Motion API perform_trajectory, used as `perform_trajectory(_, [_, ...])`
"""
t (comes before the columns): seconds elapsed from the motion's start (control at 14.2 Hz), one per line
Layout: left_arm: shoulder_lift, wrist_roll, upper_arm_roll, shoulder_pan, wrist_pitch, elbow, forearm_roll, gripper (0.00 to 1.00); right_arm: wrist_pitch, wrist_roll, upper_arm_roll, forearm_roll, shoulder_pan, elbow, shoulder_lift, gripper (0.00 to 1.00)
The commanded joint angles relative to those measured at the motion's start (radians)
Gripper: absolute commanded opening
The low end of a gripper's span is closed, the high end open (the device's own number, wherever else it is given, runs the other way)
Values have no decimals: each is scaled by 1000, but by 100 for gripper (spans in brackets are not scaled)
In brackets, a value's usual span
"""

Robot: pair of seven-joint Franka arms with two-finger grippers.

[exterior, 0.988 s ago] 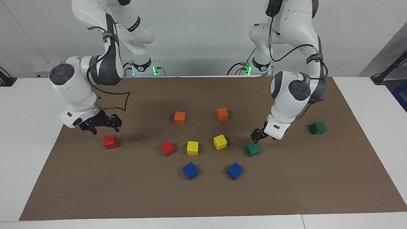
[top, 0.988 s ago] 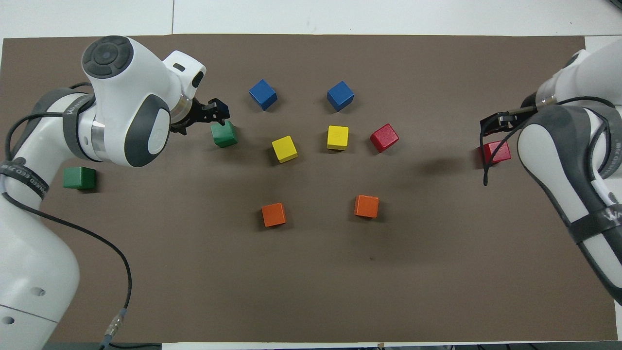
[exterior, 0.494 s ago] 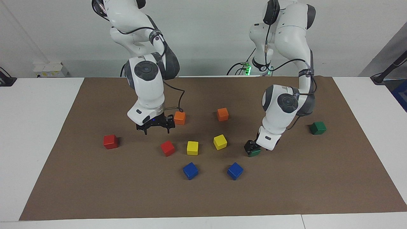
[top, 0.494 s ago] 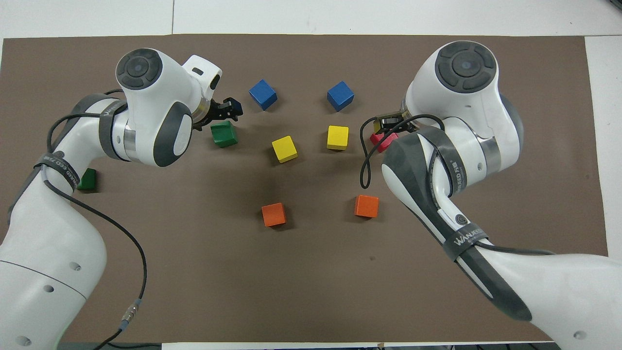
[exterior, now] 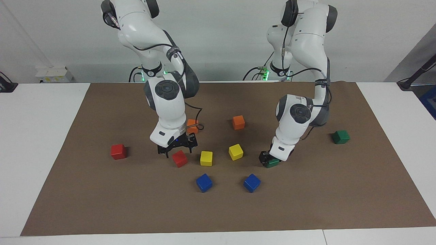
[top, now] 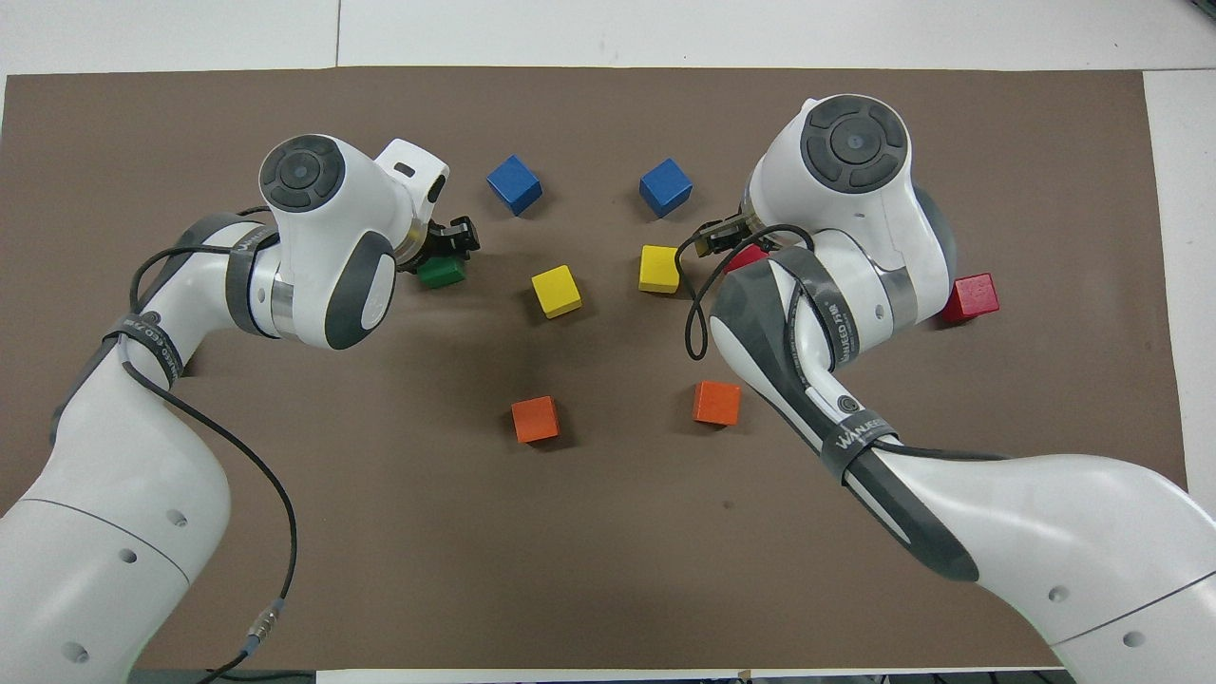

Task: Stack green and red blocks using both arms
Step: 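Grasp the second green cube with the left gripper while the right gripper grasps red, then carry the green cube with the left gripper while the right gripper carries red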

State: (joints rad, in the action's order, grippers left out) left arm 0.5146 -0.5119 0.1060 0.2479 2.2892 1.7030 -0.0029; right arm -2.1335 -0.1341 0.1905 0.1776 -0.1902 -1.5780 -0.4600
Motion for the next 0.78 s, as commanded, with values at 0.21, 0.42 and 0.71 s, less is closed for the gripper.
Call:
perform_trajectory(0.21, [-21,-34,-17,19,-76,-20,61,0,-2,319,6,0,21,-39,11,100])
perform_trajectory(0.42, [-82,13,-14,-48,-157,-31,63,0,-8,402,9,-44,58,-56,12,100])
perform_trajectory(0.71, [-241,362,-16,-218,-267,61,60,0,-14,390,9,-75,57,-57,0,100])
